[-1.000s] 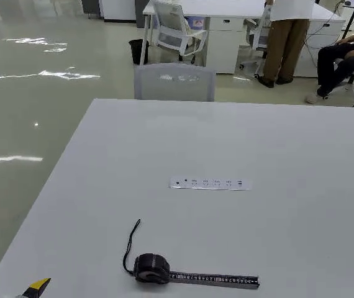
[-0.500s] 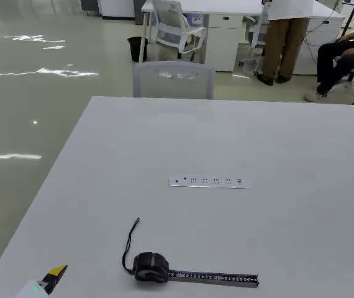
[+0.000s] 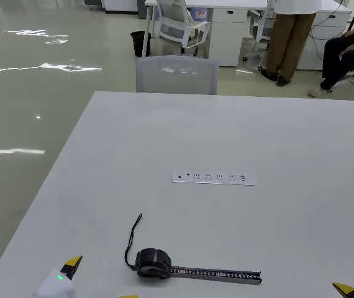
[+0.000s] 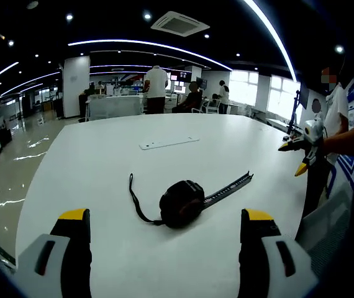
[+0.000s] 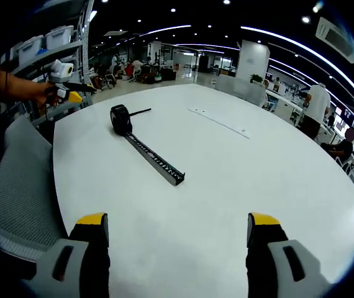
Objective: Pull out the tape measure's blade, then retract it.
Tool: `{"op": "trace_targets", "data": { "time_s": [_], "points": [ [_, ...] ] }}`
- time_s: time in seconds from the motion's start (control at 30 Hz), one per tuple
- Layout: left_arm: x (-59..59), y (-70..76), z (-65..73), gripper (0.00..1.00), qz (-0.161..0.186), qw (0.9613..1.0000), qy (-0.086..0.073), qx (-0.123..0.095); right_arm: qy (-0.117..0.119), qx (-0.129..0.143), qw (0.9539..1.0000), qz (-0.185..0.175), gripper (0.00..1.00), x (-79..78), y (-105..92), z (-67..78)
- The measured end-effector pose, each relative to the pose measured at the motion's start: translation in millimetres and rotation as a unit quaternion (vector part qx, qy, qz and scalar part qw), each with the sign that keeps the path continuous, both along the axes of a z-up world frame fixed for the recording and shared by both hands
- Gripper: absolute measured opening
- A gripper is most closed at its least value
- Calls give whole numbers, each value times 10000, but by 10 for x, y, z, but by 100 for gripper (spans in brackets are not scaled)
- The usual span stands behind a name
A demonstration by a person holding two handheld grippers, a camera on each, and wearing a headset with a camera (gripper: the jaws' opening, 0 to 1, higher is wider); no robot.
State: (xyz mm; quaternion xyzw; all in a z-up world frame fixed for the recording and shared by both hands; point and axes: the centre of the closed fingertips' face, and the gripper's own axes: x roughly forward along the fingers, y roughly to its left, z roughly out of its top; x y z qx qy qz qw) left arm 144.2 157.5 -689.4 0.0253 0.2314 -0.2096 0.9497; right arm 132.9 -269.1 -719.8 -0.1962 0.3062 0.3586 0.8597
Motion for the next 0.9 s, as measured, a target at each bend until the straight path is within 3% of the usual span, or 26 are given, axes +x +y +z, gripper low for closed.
{"op": "trace_targets", "data": {
  "time_s": [0.17, 0.3, 0.43, 0.57, 0.67, 0.73, 0.83, 0.9],
  "points": [
    [54, -52, -65, 99, 266, 9995, 125, 62, -27, -258, 9990, 357, 95, 102, 74, -36],
    [112, -165, -27, 99, 371, 9990, -79, 228, 26, -433, 9973, 589, 95, 159, 203, -33],
    [151, -197, -52, 99, 413, 9989, -80, 217, 80, -579, 9940, 926, 94, 192, 282, -36],
    [151, -212, -114, 99, 432, 9985, -118, 329, 165, -645, 9902, 1230, 91, 203, 374, 14],
    [177, -201, -98, 99, 709, 9973, -138, 93, 131, -715, 9872, 1422, 91, 260, 403, 5],
    [191, -246, -78, 99, 681, 9970, -266, 263, 136, -743, 9847, 1573, 89, 308, 439, 9],
    [207, -270, -131, 99, 694, 9972, -157, 243, 227, -842, 9792, 1829, 86, 351, 521, 34],
    [220, -302, -142, 99, 705, 9970, -173, 253, 237, -920, 9752, 1999, 82, 382, 605, 80]
  ]
}}
